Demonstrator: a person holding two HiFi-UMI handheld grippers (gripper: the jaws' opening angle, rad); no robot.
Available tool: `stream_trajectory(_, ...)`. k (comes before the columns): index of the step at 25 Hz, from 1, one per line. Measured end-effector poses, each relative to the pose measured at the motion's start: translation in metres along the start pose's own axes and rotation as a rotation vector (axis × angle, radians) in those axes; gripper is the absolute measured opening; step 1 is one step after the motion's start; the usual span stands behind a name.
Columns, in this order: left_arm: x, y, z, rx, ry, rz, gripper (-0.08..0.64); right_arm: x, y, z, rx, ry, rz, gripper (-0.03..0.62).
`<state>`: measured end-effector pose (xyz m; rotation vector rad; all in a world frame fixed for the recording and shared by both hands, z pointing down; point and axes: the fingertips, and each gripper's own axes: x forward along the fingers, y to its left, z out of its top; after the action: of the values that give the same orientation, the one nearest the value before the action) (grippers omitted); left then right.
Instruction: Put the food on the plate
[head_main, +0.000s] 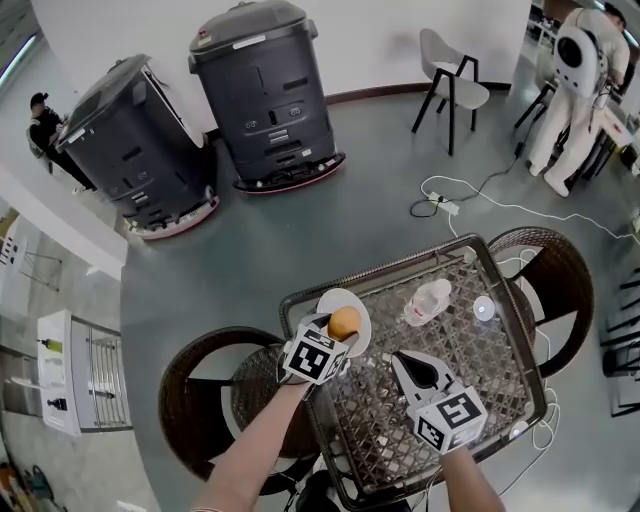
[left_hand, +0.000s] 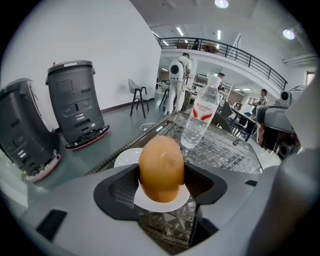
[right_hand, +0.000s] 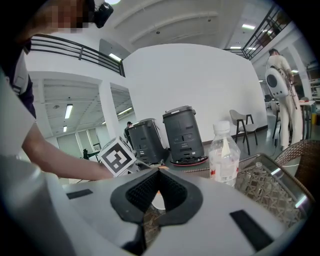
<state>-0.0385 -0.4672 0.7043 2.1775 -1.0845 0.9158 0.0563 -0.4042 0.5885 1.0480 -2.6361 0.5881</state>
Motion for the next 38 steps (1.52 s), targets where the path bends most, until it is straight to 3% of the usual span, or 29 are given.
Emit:
stream_trajectory(5, 0.008, 0.007, -0.011, 0.100, 0.092, 0.051, 0.290, 0.000, -0.003, -0.001, 0.012, 0.002, -0.007, 0.005)
stream_trajectory(10, 0.017, 0.006, -0.021, 0.135, 0.136, 0.062, 0.290, -0.001, -0.003, -0.001, 0.022, -0.005, -0.009, 0.005)
stream_trajectory(22, 0.026, 0.001, -0.017, 0.181, 0.102, 0.066, 0.291, -0.004, -0.005, -0.005, 0.051, -0.010, -0.012, 0.005)
stream_trajectory(31, 0.024, -0.002, -0.015, 0.148, 0.045, 0.059, 0.295, -0.012, -0.007, -0.004, 0.054, -0.017, -0.018, 0.005)
stream_trajectory(38, -0.009, -0.004, -0.002, 0.094, -0.039, 0.082, 0.294, -0.020, 0.001, 0.006, 0.052, -0.031, -0.021, 0.005)
